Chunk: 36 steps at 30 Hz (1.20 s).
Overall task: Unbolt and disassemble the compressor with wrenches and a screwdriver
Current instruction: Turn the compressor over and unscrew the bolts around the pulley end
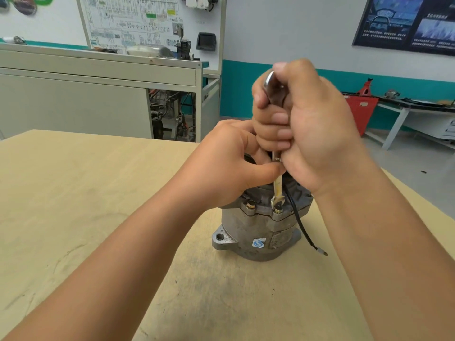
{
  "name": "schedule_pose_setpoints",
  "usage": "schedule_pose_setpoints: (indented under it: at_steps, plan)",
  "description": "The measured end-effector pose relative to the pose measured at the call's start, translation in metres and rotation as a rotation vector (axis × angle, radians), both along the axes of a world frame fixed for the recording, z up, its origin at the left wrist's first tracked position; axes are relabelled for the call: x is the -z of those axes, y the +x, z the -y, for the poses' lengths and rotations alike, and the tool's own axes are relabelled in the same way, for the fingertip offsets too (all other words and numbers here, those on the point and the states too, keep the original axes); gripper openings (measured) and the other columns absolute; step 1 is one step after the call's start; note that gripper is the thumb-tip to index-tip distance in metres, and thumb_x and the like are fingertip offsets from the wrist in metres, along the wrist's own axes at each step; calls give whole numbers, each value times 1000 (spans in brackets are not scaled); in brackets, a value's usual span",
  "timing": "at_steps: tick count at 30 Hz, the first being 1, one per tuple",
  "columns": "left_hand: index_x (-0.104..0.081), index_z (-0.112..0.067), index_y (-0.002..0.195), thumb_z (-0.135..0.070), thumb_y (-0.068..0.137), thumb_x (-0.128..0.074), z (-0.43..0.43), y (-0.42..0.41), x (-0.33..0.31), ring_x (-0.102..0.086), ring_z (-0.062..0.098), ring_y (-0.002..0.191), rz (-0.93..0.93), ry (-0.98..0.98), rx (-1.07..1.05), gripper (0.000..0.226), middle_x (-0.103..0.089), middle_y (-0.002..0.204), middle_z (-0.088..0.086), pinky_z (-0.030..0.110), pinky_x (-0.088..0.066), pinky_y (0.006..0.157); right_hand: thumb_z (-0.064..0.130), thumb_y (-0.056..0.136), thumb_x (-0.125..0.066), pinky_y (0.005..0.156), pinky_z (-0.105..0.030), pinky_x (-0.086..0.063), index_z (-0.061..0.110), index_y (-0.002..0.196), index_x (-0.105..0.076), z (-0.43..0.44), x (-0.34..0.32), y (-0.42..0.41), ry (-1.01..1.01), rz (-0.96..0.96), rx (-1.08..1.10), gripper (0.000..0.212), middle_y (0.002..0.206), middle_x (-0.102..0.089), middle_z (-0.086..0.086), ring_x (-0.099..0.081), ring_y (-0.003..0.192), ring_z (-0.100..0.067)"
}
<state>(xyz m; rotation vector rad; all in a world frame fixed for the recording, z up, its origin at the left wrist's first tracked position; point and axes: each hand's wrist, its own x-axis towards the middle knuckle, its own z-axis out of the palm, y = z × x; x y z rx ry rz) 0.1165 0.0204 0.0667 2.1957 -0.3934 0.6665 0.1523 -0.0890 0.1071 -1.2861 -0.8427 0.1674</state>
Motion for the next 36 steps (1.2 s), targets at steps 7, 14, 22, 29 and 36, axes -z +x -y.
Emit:
schedule_pose_setpoints:
  at_steps: [7,14,22,29,36]
  plan:
    - [-69,-11,60,-16,75,-73,-1,0,-3,-54,-11,82,-13,-24,12,16,-61,79,-18,3,-37,74,32,104,-32,36,-17,-21,10,70,-47,-6,5,-2,45,47,104,43,48,-28,5,-21,40,-6]
    - [-73,-10,67,-17,77,-75,-1,0,-5,-56,-6,85,-25,19,28,13,-62,88,-18,4,-39,76,33,103,-34,37,-16,-25,11,69,-48,-3,6,-4,67,100,178,43,47,-30,7,-24,39,-5]
    - [-76,-8,74,-22,77,-74,-2,1,-7,-59,-1,90,-50,33,26,15,-63,94,-16,17,-43,85,31,103,-35,38,-17,-25,11,70,-47,-4,7,-4,100,126,199,41,50,-29,4,-23,42,-7]
    - [-76,-10,73,-23,76,-75,-3,1,-6,-57,-6,84,-59,36,22,13,-58,88,-21,15,-43,82,31,102,-37,39,-19,-25,12,70,-46,-4,10,-5,78,152,241,39,51,-28,3,-23,43,-8]
    - [-74,-17,65,-23,75,-75,-4,0,-5,-59,-1,84,-80,-4,13,12,-61,88,-17,20,-45,80,40,102,-34,34,-15,-20,11,68,-44,-6,5,-5,49,18,144,46,48,-23,5,-18,38,-6]
